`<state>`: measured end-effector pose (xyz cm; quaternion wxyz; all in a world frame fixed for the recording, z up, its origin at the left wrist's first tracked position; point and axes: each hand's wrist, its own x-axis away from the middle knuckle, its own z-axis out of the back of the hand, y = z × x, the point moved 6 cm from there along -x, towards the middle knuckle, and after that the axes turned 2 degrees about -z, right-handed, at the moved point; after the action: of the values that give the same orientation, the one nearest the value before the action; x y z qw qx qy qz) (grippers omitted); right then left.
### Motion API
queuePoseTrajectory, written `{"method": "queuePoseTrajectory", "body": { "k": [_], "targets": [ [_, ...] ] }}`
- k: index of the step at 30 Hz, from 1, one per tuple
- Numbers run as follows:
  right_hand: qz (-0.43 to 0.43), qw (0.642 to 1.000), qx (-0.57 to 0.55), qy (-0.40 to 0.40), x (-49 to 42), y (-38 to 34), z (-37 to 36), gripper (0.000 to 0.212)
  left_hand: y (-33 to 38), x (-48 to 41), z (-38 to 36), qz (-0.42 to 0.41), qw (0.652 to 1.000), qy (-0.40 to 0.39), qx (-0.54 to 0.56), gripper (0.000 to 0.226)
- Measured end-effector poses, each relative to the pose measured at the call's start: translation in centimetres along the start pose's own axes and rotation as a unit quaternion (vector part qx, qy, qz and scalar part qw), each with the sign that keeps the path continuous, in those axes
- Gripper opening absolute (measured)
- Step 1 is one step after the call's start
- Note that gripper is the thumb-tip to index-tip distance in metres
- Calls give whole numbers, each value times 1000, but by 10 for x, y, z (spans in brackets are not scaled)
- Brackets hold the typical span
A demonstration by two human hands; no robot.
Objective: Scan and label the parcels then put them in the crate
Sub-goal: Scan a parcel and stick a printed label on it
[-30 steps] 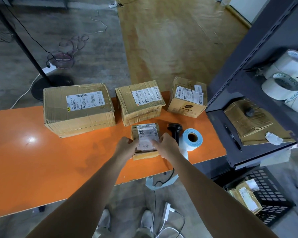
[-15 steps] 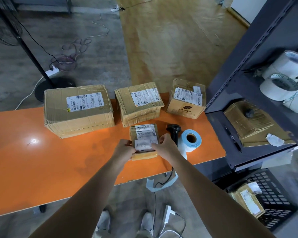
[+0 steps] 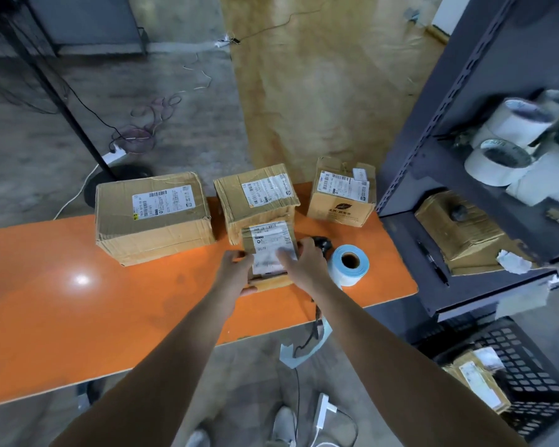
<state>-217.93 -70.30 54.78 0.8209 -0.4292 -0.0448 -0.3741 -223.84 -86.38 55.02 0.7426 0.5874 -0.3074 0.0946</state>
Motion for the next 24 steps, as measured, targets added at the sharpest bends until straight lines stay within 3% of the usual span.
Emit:
{"method": "queuePoseTrajectory", "body": {
  "k": [8,17,24],
  "targets": [
    [-2,976,-200,88,58,-26,47,44,46,45,1,-84,992,-81,36,21],
    [-43,935,-230,265,203,14,86,36,40,142,-23,-178,956,-233,-25,15],
    [-88,878,-227,411,337,96,125,35,0,247,-87,-252,893,-362,-94,15]
  ]
}}
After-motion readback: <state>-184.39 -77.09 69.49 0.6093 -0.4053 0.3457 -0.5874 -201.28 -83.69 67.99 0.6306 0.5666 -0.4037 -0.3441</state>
